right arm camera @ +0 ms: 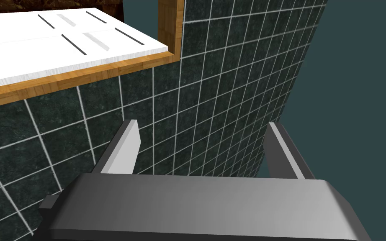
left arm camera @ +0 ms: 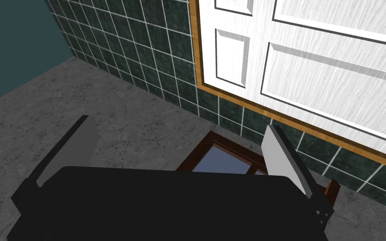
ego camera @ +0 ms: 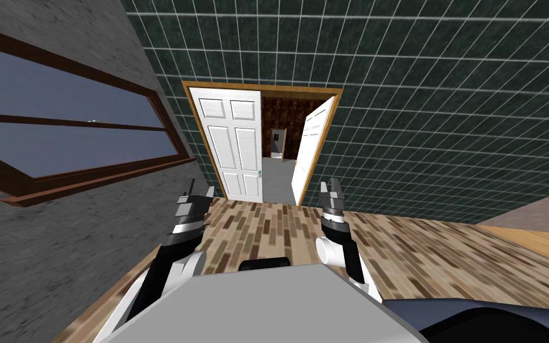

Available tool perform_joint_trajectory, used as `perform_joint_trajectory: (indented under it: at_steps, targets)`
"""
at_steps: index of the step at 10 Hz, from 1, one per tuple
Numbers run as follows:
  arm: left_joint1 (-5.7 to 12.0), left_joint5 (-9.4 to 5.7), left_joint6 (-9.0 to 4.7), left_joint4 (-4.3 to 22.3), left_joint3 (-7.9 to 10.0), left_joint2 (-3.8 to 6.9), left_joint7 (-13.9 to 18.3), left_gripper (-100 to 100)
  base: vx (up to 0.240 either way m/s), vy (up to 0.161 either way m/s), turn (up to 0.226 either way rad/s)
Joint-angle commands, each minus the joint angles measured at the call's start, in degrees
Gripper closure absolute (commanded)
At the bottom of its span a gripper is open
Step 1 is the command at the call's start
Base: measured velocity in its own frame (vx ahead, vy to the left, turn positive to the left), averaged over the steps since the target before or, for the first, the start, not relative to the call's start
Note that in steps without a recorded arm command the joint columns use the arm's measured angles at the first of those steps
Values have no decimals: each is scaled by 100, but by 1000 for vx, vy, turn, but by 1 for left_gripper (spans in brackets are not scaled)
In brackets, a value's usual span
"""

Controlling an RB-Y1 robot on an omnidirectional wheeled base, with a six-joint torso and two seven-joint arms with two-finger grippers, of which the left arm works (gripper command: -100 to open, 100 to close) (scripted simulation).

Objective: Push the door open

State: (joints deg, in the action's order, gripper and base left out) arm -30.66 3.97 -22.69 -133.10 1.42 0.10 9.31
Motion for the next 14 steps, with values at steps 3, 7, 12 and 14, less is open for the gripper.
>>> perform_joint_trajectory:
  at_steps: [3,7,12,14]
  targets:
    - [180,-10,-104,440,-36,97,-14,-100,114,2,6]
    - [382,-21,-222,937,-77,184,-31,-100,112,-3,5]
    - [646,-35,-374,1582,-130,275,-52,-100,91,0,5]
    - [769,-41,-446,1885,-155,308,-62,-100,92,-11,4]
